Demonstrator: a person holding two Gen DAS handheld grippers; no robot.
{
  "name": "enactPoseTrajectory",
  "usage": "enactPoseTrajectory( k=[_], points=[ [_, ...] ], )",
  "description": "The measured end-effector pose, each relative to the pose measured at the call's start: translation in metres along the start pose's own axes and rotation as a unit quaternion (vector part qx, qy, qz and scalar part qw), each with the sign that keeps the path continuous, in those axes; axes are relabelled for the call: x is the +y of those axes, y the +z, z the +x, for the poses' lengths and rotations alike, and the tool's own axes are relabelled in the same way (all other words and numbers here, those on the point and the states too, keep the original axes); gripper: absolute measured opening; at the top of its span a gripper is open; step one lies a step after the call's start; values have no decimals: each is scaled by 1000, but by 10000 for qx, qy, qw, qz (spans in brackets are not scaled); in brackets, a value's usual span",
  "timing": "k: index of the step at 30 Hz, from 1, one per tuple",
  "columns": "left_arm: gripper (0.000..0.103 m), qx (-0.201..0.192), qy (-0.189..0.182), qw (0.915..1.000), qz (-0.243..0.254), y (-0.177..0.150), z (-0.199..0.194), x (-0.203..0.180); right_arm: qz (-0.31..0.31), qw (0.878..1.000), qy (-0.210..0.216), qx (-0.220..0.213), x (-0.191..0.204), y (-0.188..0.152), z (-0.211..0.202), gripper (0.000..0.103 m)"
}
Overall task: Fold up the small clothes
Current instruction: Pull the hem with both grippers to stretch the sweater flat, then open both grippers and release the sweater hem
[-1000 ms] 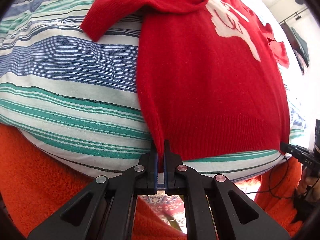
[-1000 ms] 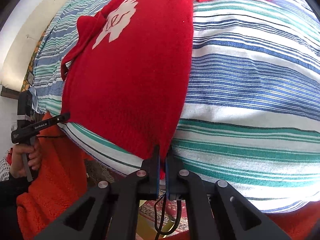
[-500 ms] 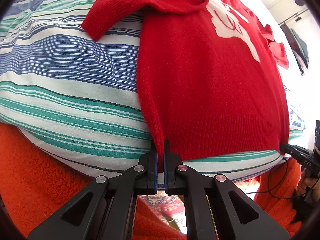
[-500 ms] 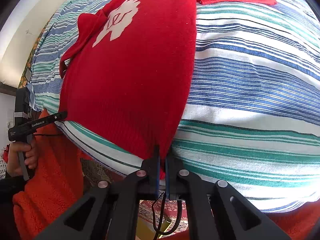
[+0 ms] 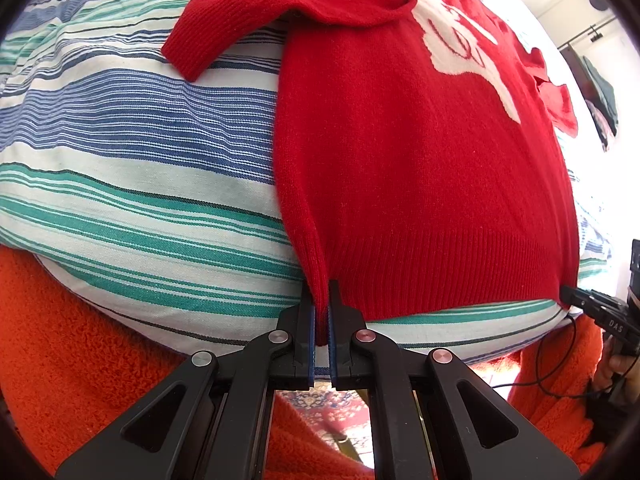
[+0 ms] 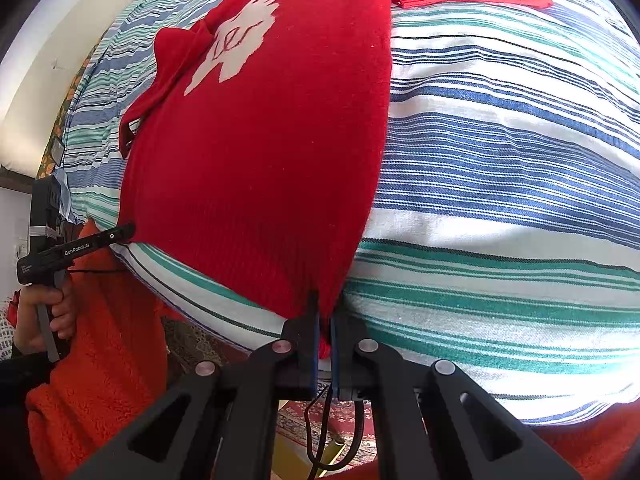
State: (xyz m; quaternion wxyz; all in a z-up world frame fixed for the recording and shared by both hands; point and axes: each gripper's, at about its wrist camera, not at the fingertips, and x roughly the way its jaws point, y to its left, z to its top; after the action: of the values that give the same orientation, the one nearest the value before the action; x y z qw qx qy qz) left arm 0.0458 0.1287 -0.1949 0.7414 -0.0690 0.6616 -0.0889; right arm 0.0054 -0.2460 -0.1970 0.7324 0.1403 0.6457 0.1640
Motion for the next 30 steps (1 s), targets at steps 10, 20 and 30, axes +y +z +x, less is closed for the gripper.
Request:
enactPoseTrajectory(
  k=[10,20,30],
  points=[
    [5,0,0,10000,-7,-1,0,0,19,10000,14,3,0,0,0,3],
    [25,-38,-218,9998,5,-9,-8,2,296,9992,267,0,-9,-2,-4,9],
    [72,-542,-110,9974,458,-33,-48,-19,476,9982,-328,185,-34,-37,-50,66]
  ],
)
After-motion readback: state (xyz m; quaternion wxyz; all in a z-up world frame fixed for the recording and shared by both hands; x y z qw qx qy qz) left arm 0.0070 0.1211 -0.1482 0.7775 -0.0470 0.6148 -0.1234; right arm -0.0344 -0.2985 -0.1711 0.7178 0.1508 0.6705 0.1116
